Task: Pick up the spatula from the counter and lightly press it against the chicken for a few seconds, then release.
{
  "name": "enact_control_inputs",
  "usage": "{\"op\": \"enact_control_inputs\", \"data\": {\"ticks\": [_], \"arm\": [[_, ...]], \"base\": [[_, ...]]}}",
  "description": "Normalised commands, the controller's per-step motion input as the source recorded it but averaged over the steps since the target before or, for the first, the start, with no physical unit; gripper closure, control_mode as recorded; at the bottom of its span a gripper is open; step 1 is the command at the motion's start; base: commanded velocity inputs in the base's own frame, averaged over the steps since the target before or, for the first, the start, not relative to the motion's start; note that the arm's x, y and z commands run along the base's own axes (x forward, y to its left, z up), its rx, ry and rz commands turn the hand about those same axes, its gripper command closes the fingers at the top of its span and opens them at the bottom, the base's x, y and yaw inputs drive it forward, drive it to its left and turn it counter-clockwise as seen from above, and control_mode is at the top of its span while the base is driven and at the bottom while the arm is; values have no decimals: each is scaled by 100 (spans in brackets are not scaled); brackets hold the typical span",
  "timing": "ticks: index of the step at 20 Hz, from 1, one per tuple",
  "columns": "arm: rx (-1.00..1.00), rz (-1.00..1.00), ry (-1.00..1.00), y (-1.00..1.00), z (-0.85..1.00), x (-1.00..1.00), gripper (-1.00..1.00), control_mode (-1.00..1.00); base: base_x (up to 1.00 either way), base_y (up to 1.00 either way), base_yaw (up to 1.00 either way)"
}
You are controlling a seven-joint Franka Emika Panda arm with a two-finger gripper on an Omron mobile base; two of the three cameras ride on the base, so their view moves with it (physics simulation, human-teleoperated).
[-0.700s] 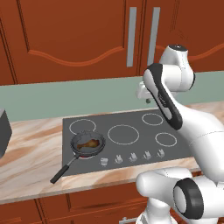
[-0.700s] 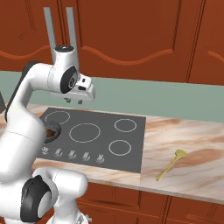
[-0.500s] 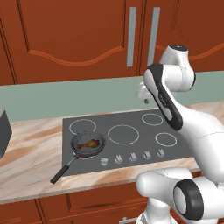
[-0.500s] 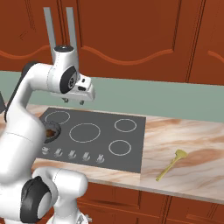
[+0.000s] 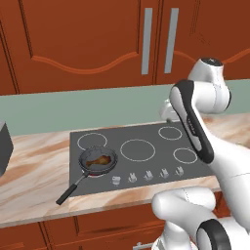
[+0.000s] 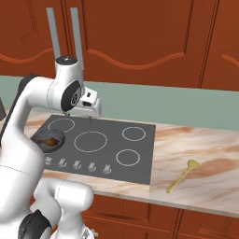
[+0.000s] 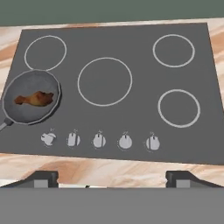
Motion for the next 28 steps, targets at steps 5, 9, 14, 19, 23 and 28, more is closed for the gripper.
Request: {"op": "enact_control_inputs", "data": {"ticks": [5, 9, 14, 19, 23, 28], "arm": [[0, 0, -7, -20, -13, -37, -100, -100], [1, 0, -7, -24, -15, -29, -100, -100], [0, -1, -4, -34, -20, -27, -100, -100], [2, -13, 0, -50, -2, -2, -100, -100], [5, -19, 3, -60, 0, 0, -100, -100], [10, -13, 7, -54, 0, 0, -100, -100]], "base": [[0, 0, 0], [0, 0, 0], [0, 0, 0], [0, 0, 0], [0, 0, 0], [0, 0, 0]]}}
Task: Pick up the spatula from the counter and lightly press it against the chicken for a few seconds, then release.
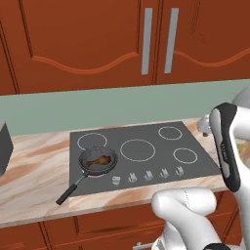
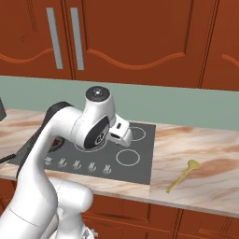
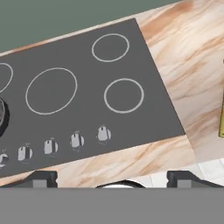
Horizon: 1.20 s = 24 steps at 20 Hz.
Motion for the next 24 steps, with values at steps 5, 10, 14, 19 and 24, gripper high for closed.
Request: {"op": "enact_control_inputs", "data": {"ticks": [5, 10, 14, 19, 24], "arm": [[7, -10, 6, -44, -3, 0, -100, -100], [0, -5, 1, -23, -9, 0, -100, -100], [-1, 0, 0, -22, 0, 0, -100, -100], [-6, 0, -5, -8, 0, 1, -100, -100], [-14, 0, -5, -10, 0, 3, -100, -100]], "base": [[0, 0, 0], [0, 0, 0], [0, 0, 0], [0, 0, 0], [0, 0, 0]]}}
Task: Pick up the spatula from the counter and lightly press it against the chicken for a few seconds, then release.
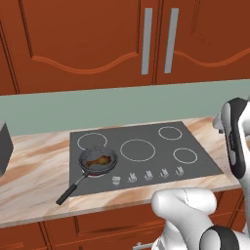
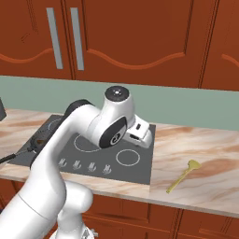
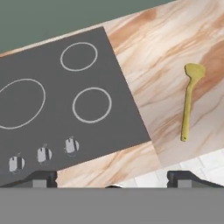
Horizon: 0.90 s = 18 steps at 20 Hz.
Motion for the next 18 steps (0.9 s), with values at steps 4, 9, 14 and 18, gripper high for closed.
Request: {"op": "enact_control_inputs", "data": {"ticks": [4, 9, 14, 18], "arm": [[-14, 0, -1, -21, -6, 3, -100, -100], [-2, 0, 3, -37, -4, 4, -100, -100], [4, 0, 11, -40, 0, 14, -100, -100], [0, 0, 4, -27, -3, 10, -100, -100]], "base": [[0, 0, 0], [0, 0, 0], [0, 0, 0], [0, 0, 0]]}}
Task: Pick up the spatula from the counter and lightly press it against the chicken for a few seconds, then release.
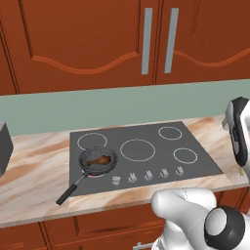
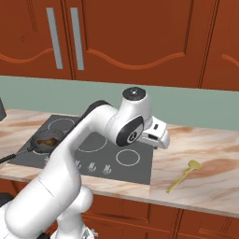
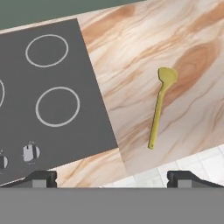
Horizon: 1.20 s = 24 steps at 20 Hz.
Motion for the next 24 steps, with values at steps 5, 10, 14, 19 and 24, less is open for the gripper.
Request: {"op": "enact_control_inputs", "data": {"ticks": [5, 10, 14, 19, 24], "arm": [[0, 0, 2, -23, -19, 4, -100, -100], [0, 0, 2, -28, -26, 0, -100, -100], [0, 0, 1, -23, -31, 0, -100, -100], [0, 0, 0, -14, -21, 0, -100, -100], [0, 0, 0, -13, -22, 0, -100, -100]], "base": [[0, 0, 0], [0, 0, 0], [0, 0, 0], [0, 0, 0], [0, 0, 0]]}}
